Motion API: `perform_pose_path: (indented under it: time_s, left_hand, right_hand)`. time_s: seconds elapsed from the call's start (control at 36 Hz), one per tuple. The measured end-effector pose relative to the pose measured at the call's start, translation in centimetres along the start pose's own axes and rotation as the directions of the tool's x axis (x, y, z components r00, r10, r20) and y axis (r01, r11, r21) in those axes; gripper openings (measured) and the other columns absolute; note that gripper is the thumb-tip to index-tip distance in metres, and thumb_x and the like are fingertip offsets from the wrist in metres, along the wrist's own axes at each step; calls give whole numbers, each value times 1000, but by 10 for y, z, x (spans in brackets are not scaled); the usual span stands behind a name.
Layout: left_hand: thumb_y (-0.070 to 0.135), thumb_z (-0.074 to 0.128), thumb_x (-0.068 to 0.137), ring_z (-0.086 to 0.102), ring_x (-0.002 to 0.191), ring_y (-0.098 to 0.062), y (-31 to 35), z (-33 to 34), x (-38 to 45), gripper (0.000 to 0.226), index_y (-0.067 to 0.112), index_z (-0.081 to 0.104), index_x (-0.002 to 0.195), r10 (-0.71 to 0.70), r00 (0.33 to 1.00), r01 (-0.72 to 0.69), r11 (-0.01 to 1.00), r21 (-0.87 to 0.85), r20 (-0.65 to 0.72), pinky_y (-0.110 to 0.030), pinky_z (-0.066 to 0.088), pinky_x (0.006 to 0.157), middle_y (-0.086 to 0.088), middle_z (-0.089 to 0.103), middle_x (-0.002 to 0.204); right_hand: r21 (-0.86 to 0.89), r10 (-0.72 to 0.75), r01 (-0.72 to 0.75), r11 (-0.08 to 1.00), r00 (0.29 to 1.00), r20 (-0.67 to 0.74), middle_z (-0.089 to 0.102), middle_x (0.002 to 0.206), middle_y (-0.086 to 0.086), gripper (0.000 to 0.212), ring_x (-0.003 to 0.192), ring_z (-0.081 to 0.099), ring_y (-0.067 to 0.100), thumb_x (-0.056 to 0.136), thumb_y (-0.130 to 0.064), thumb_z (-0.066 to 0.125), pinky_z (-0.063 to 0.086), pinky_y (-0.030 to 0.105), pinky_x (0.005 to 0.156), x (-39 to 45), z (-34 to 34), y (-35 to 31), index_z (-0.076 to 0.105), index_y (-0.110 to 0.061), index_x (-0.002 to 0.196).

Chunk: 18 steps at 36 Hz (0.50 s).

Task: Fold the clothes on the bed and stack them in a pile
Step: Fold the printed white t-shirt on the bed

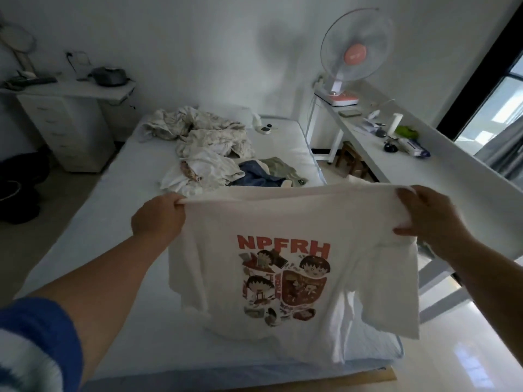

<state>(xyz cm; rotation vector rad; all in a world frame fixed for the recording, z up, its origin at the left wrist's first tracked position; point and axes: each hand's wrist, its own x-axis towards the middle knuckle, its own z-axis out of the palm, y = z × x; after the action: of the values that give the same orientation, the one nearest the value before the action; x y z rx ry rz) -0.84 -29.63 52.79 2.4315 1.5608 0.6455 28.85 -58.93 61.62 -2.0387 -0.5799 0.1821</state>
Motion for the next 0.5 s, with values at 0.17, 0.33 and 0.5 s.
perform_pose_path:
  time_s: [0.17,0.33,0.5]
  left_hand:
    - [25,45,94,60,85,-35,12,6,-1,24,13,64,84,-256,958,287,858,-427,129,-32,46,73,-19,64,101]
    - [31,45,94,53,91,-27,22,-15,0,18,19,57,93,-256,954,294,699,-652,156,-33,42,75,-5,57,95]
    - [30,60,88,55,73,-10,27,-68,7,8,28,68,87,107,992,-127,818,-561,-68,-23,41,62,7,63,80]
  right_hand:
    - [-57,-33,29,998,997,-71,58,77,3,23,75,56,24,92,-39,53,52,38,67,-2,-2,14,65,-21,82]
    - [-180,-141,112,977,977,-157,52,61,0,36,67,48,26,87,-53,49,40,38,67,-2,-9,18,60,-27,64]
    - [-216,-201,121,969,893,-402,52,66,5,47,70,52,30,78,-70,37,44,45,70,12,-36,-3,56,-28,68]
